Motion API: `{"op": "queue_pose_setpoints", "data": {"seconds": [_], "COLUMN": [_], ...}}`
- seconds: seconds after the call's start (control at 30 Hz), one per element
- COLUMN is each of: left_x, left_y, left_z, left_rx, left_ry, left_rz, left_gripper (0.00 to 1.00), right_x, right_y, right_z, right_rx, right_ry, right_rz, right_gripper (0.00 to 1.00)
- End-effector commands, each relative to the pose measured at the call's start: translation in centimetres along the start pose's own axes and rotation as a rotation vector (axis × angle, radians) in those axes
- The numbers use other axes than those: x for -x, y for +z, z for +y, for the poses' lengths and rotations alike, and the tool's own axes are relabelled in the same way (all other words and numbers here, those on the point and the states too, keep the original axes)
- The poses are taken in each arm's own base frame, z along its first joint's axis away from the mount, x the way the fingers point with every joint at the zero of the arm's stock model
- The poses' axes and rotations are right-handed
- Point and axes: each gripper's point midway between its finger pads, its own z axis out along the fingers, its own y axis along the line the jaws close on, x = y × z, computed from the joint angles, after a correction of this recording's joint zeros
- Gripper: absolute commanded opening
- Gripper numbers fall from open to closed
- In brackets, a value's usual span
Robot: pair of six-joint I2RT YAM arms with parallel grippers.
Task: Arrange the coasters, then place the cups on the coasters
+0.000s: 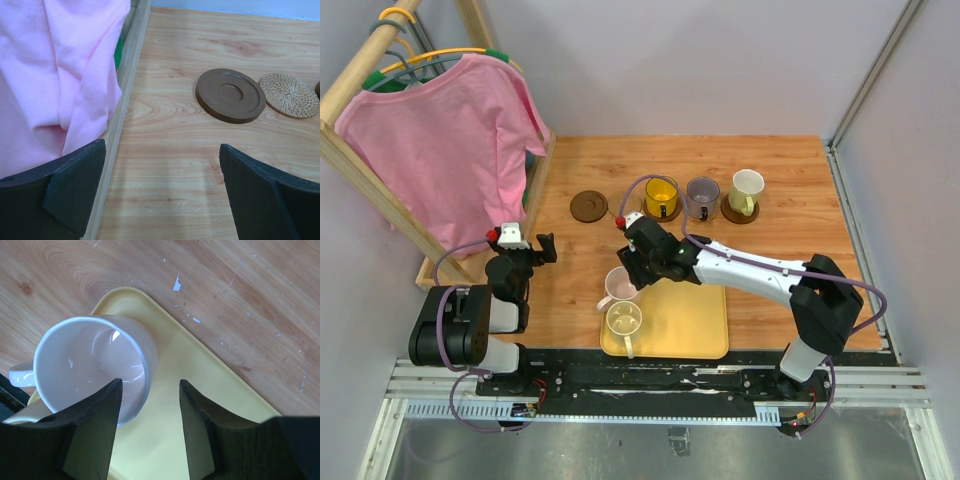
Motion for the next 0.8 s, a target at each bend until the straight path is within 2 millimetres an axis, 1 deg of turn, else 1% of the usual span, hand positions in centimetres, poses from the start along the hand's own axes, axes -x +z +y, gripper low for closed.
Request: {"op": "queue_pose_setpoints", "data": {"seconds": [0.0,0.07,0.1,0.3,0.4,0.47,0.5,0.57,0.67,0.77], "left_x": [1.3,1.4,1.0,1.3,1.8,2.4,3.1,4.0,5.9,7.6], "left_y": [0.4,0.7,0.7,0.6,0.6,0.5,0.4,0.2,0.0,-0.5], "left_z": [-0.3,-1.5,-1.9,-2.3,-2.5,-2.8,-3.1,-3.8,-4.9,-6.1], "left_rx": [-0.015,-0.094,-0.113,-0.138,-0.148,-0.164,-0.177,-0.205,-0.244,-0.277], "left_ry": [0.014,0.047,0.057,0.068,0.074,0.079,0.086,0.095,0.066,-0.008], "left_rz": [-0.048,-0.043,-0.022,-0.029,-0.027,-0.027,-0.037,-0.028,-0.009,-0.013], "left_gripper": [1.00,1.00,1.00,1.00,1.00,1.00,1.00,1.00,1.00,1.00], "right_x": [0.9,0.8,1.0,1.7,2.1,2.4,2.6,2.8,3.1,3.3], "right_y": [-1.4,-1.9,-2.3,-4.3,-5.7,-6.6,-7.2,-8.4,-10.4,-12.2], "right_z": [-0.4,-0.9,-1.2,-2.7,-3.8,-4.9,-5.5,-6.8,-9.1,-11.0], "right_rx": [-0.035,-0.060,-0.073,-0.131,-0.181,-0.227,-0.253,-0.305,-0.386,-0.438], "right_ry": [-0.025,-0.029,-0.029,-0.020,-0.009,0.001,0.009,0.030,0.072,0.118], "right_rz": [-0.040,-0.052,-0.065,-0.142,-0.190,-0.222,-0.244,-0.278,-0.335,-0.386], "right_gripper": [0.51,0.52,0.52,0.56,0.58,0.63,0.66,0.68,0.74,0.76]}}
